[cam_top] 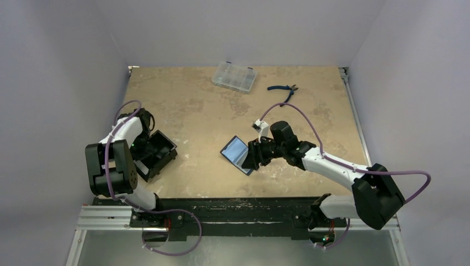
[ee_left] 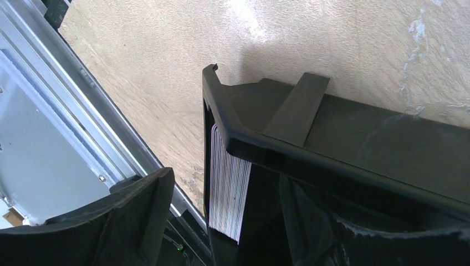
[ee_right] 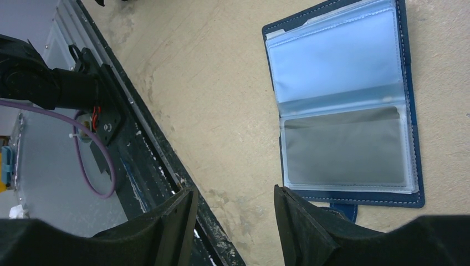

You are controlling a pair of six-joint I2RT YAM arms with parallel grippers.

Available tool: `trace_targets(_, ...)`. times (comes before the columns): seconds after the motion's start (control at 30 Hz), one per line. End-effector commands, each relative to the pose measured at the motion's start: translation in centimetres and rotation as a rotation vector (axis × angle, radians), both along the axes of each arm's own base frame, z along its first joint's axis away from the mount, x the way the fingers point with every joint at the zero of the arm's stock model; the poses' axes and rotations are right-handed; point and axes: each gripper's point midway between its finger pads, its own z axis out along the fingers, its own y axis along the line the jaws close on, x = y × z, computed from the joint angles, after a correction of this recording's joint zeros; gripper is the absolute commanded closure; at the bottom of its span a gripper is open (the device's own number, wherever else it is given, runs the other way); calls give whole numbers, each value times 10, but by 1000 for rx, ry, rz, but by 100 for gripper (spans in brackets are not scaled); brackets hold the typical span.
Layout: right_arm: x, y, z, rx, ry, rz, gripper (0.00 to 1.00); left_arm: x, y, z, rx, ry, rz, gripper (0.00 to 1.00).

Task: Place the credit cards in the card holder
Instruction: Pick up the credit card from the storage box.

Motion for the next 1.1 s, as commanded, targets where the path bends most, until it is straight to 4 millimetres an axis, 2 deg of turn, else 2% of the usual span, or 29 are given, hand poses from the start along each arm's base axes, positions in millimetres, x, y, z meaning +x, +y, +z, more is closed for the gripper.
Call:
trace_targets(0.0,6,3,7,7,-36,-1,40,2,7,17,39,-14,17,30)
trace_targets(0.13,7,3,7,5,-37,-2,40,5,5,25,27,-32,15,41)
trace_targets(0.4,8,3,6,3,-37,-2,41,2,4,28,19,-34,8,54)
trace_targets(0.53,7,3,6,3,-37,0,41,4,4,29,16,-35,-2,67)
trace_targets(0.87,7,2,5,2,-38,-2,41,9,2,26,-3,-41,-24,90)
trace_targets(1.07,7,2,5,-1,-36,-3,41,10,3,30,-1,-41,-26,98)
